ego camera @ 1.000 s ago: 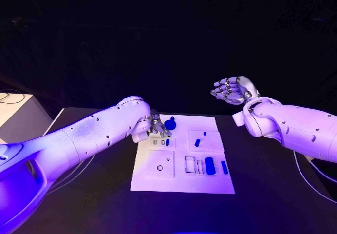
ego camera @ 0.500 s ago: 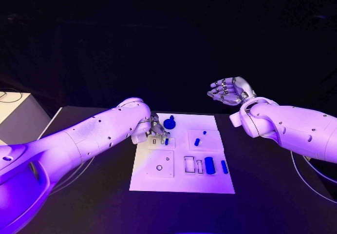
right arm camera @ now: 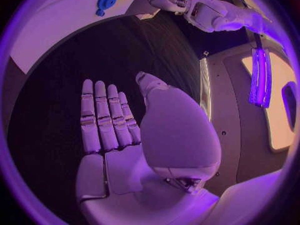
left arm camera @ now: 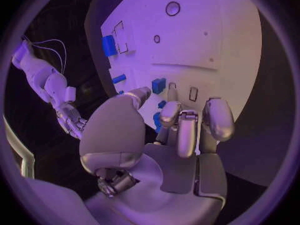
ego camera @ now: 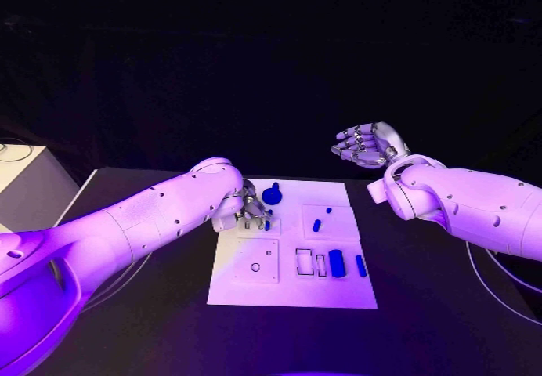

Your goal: Assemble the parts on the task board

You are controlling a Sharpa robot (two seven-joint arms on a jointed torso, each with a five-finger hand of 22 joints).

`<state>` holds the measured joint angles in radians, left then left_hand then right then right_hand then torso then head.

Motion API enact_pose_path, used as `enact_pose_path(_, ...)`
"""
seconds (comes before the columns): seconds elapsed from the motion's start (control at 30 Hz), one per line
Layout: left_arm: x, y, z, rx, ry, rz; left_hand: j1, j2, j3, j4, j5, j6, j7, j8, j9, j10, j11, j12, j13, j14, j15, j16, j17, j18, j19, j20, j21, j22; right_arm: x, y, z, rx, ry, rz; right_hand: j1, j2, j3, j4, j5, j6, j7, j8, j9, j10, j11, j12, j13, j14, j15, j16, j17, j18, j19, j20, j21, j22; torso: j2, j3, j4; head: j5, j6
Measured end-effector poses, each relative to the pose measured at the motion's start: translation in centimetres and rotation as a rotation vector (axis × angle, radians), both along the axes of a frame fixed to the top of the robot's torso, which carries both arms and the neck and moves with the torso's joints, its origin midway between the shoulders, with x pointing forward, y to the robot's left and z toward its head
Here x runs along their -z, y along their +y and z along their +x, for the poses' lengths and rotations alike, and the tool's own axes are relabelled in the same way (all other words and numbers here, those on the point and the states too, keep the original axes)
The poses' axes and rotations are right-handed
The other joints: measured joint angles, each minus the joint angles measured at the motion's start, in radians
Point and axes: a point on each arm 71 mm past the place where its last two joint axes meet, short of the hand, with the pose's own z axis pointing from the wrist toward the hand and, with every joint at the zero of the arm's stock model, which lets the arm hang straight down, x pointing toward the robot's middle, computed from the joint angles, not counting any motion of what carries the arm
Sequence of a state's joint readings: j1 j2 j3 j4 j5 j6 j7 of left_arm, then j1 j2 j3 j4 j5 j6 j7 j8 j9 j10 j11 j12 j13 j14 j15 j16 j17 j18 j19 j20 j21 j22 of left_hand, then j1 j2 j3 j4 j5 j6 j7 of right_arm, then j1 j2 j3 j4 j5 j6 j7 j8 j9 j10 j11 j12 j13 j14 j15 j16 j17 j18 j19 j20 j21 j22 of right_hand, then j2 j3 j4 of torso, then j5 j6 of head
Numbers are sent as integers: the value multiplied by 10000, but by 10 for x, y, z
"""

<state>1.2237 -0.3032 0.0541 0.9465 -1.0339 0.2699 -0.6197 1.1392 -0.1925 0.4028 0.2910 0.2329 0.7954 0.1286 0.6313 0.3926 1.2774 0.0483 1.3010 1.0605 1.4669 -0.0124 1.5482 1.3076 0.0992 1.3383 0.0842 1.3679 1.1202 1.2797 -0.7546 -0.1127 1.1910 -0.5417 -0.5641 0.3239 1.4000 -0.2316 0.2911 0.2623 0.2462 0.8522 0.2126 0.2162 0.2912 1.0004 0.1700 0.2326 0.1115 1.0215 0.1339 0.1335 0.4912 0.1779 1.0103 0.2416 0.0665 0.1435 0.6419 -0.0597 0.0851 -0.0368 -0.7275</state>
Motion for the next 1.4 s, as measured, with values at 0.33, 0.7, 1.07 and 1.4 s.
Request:
enact_pose_path(0.33, 1, 0, -1, 30, 64, -36, 40, 40, -56, 1, 0, 0, 0, 103, 118, -34, -34, -38, -9, 0, 0, 0, -1, 0, 0, 0, 0, 0, 0, 2, 0, -21, 13, -11, 41, 41, 0, 0, 0, 0, -1, 0, 0, 1, 0, 0, -26, 0, 0, 0, -28, 0, -36, 36, 0, -33, 19, -1, 25, -26, -23)
enact_pose_path(0.7, 1, -4, -2, 108, 97, -79, 200, 129, -83, -26, 0, -37, -36, 332, 286, -34, -34, -38, -22, -3, -2, 0, -1, 1, 0, 0, 0, -12, 1, 3, 1, -25, 39, -16, 42, 40, -27, 28, 37, -1, -2, 0, 0, 1, -1, 0, -50, 1, 0, -38, -53, 1, -36, 36, 0, -62, 38, -12, 35, -48, -48)
enact_pose_path(1.07, 1, -3, -1, 103, 93, -113, 253, 172, -83, -26, 0, 0, -73, 400, 406, -71, -71, -38, -13, 0, -72, 0, -1, 1, -1, 0, 0, -4, 1, 4, 1, -38, 69, -20, 42, 40, -55, 0, 37, -1, -3, 0, 1, 1, -1, 0, -67, 1, 0, -42, -70, 0, -37, 34, 0, -90, 50, -12, 56, -91, -18)
enact_pose_path(1.4, 1, -6, -1, 140, 82, -171, 335, 175, -82, -26, 0, 0, -73, 448, 448, -71, -71, -79, -37, 0, -72, 0, -2, 1, -39, -38, -1, -21, 2, 5, 1, -49, 94, -26, 42, 40, -55, 0, 37, -1, -3, 0, 1, 1, -1, 0, -102, -35, 36, -78, -108, 1, -107, 35, 0, -128, 75, -19, 58, -128, -43)
